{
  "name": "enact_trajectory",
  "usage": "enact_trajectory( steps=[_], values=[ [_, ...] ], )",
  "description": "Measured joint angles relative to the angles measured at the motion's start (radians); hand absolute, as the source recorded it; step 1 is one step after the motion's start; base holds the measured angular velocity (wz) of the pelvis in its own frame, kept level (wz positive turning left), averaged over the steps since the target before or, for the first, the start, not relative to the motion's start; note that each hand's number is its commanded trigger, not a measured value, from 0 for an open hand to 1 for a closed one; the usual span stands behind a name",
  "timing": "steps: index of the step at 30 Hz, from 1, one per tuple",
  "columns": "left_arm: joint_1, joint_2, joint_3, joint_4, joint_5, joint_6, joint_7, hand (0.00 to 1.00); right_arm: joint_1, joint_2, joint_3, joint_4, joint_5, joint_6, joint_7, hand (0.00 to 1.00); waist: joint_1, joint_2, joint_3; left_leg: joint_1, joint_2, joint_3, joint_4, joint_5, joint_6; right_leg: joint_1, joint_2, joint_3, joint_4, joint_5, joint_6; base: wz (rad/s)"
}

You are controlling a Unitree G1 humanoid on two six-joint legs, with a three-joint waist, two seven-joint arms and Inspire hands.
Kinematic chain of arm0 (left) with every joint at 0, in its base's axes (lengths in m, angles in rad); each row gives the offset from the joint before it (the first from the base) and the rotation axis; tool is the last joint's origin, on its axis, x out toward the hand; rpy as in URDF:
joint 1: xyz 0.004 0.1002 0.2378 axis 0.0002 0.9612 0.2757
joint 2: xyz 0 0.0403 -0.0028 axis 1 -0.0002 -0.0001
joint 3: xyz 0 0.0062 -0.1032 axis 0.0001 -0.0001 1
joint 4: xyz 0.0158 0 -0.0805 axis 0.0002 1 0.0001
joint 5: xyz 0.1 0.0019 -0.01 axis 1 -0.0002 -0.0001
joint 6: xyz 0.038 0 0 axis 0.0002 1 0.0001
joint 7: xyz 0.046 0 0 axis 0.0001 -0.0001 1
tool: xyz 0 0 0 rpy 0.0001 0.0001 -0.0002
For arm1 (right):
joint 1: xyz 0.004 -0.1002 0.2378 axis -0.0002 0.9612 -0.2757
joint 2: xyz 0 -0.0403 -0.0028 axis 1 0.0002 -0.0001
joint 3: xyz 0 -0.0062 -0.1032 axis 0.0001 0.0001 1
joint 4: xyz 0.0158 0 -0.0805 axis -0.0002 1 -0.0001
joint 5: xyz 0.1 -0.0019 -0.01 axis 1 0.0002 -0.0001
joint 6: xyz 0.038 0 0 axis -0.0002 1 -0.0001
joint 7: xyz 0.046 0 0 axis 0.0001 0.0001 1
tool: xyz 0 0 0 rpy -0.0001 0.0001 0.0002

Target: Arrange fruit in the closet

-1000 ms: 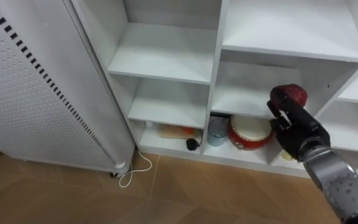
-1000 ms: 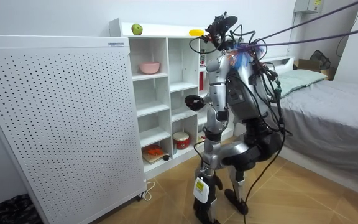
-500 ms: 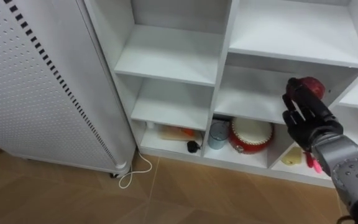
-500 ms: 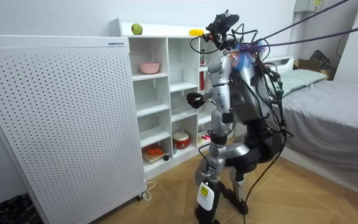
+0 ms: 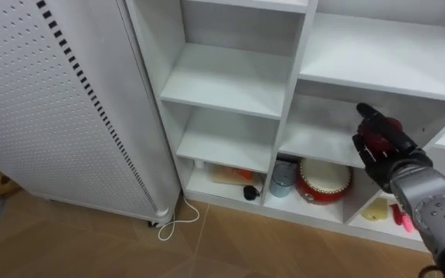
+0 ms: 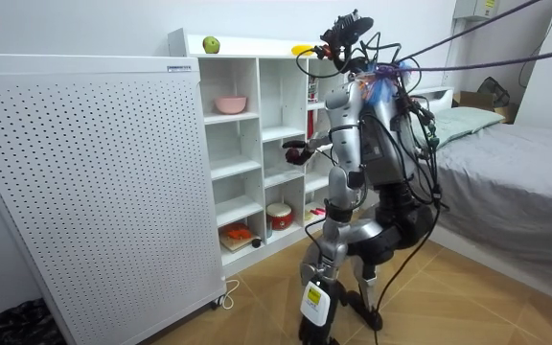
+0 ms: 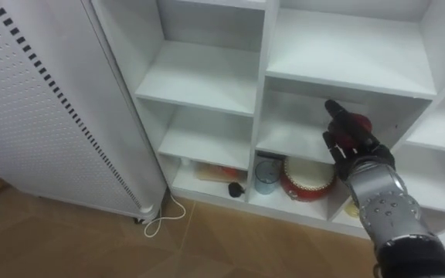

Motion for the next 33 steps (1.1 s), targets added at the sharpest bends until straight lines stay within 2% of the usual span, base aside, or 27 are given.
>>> enact_trajectory(
  steps=[11,28,33],
  values=[
    [0.065,0.015,-0.001,-0.077,0.008,0.039,0.014,0.0,0.0,-0.003,0.001,0.007,-0.001,0.01,-0.012,0.0,0.013,0.0,-0.0001,0.006,-0.001,-0.011,0.01,-0.003,0.002,0.017,0.0,-0.01,-0.002,0.001,0.004,0.01],
    [0.082,0.021,-0.022,-0.163,0.009,0.04,0.054,0.0,0.0,-0.006,-0.001,0.007,0.041,0.012,-0.053,0.0,0.017,0.001,-0.0008,0.025,0.005,-0.012,0.005,-0.006,0.008,0.045,0.003,-0.021,-0.024,0.004,0.007,-0.01],
    [0.092,0.021,-0.022,-0.176,0.039,0.041,0.054,0.0,0.0,-0.007,-0.024,0.005,0.044,0.011,-0.071,0.0,0.013,0.005,-0.0034,0.028,0.003,-0.014,0.005,-0.01,0.015,0.055,0.005,-0.026,-0.04,0.012,0.017,-0.02]
  ],
)
